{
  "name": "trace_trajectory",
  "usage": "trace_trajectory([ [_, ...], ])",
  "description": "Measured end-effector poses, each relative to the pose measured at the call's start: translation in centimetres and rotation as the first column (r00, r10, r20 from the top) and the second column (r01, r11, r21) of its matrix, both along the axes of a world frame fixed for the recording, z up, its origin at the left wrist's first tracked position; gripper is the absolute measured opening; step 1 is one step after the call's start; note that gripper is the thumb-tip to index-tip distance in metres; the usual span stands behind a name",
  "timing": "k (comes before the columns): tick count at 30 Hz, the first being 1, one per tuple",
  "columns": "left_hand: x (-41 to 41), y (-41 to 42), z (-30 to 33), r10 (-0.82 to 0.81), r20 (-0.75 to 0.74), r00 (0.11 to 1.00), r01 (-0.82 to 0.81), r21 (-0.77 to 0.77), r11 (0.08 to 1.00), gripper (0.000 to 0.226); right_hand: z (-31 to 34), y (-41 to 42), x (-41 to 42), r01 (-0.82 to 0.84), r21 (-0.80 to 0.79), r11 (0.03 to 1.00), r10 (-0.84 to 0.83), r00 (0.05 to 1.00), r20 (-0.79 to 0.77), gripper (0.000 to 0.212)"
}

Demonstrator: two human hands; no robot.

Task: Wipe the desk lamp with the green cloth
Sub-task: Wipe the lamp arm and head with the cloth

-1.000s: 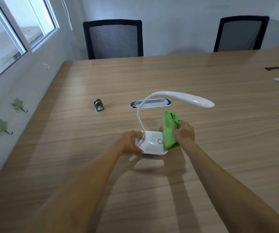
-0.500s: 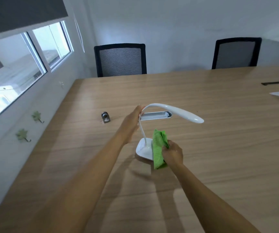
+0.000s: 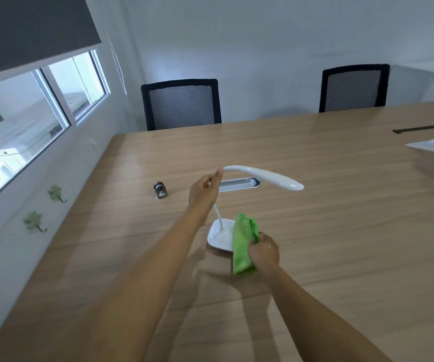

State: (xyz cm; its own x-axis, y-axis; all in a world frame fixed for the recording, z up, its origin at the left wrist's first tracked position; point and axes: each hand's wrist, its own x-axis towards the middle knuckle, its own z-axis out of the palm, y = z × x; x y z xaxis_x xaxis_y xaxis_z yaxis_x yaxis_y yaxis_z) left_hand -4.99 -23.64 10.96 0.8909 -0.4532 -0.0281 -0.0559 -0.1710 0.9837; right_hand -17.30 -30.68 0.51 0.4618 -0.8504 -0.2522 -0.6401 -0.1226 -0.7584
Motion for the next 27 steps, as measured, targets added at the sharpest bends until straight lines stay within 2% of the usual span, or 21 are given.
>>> trace_trajectory([
  [3, 0.1, 0.0, -0.1, 0.020, -0.032, 0.999, -0.020, -0.004, 1.000, 0.048, 1.0, -2.2, -2.5, 0.159, 0.033, 0.987, -0.159, 0.987, 0.022, 0.031],
  [5, 0.2, 0.1, -0.2, 0.016, -0.041, 0.999, -0.016, 0.003, 1.000, 0.051, 2.7, -4.5, -4.4, 0.310, 0.059, 0.949, -0.314, 0.945, 0.087, 0.029],
  [8, 0.1, 0.2, -0.1, -0.007, -0.045, 0.999, 0.007, 0.009, 1.000, 0.053, 7.5, -8.3, -6.9, 0.514, 0.100, 0.852, -0.520, 0.806, 0.283, 0.031],
  [11, 0.0, 0.2, 0.2, -0.030, -0.051, 0.998, 0.030, 0.016, 0.999, 0.051, 13.5, -11.2, -7.5, 0.599, 0.061, 0.798, -0.541, 0.669, 0.510, 0.030],
  [13, 0.1, 0.3, 0.1, -0.043, -0.048, 0.998, 0.044, 0.019, 0.999, 0.048, 17.0, -11.6, -6.7, 0.508, -0.002, 0.861, -0.407, 0.693, 0.595, 0.024],
  [16, 0.5, 0.4, -0.1, -0.057, -0.045, 0.997, 0.059, 0.030, 0.998, 0.042, 20.1, -9.7, -4.0, 0.147, -0.027, 0.989, -0.106, 0.818, 0.566, 0.029],
  [19, 0.7, 0.2, -0.3, -0.045, -0.044, 0.998, 0.045, 0.011, 0.999, 0.032, 20.3, -7.3, -1.2, -0.135, 0.009, 0.991, 0.114, 0.870, 0.480, 0.018],
  [21, 0.7, 0.0, -0.4, -0.036, -0.037, 0.999, 0.036, 0.000, 0.999, 0.031, 19.7, -6.6, -0.5, -0.201, 0.091, 0.975, 0.138, 0.879, 0.456, 0.018],
  [23, 0.7, 0.0, -0.5, -0.030, -0.033, 0.999, 0.030, -0.001, 1.000, 0.031, 18.8, -6.9, -1.2, -0.200, 0.143, 0.969, 0.120, 0.893, 0.434, 0.006],
  [27, 0.6, 0.1, -0.5, -0.047, -0.026, 0.999, 0.047, 0.020, 0.999, 0.035, 17.3, -9.7, -5.1, -0.135, 0.207, 0.969, 0.043, 0.917, 0.397, 0.023],
])
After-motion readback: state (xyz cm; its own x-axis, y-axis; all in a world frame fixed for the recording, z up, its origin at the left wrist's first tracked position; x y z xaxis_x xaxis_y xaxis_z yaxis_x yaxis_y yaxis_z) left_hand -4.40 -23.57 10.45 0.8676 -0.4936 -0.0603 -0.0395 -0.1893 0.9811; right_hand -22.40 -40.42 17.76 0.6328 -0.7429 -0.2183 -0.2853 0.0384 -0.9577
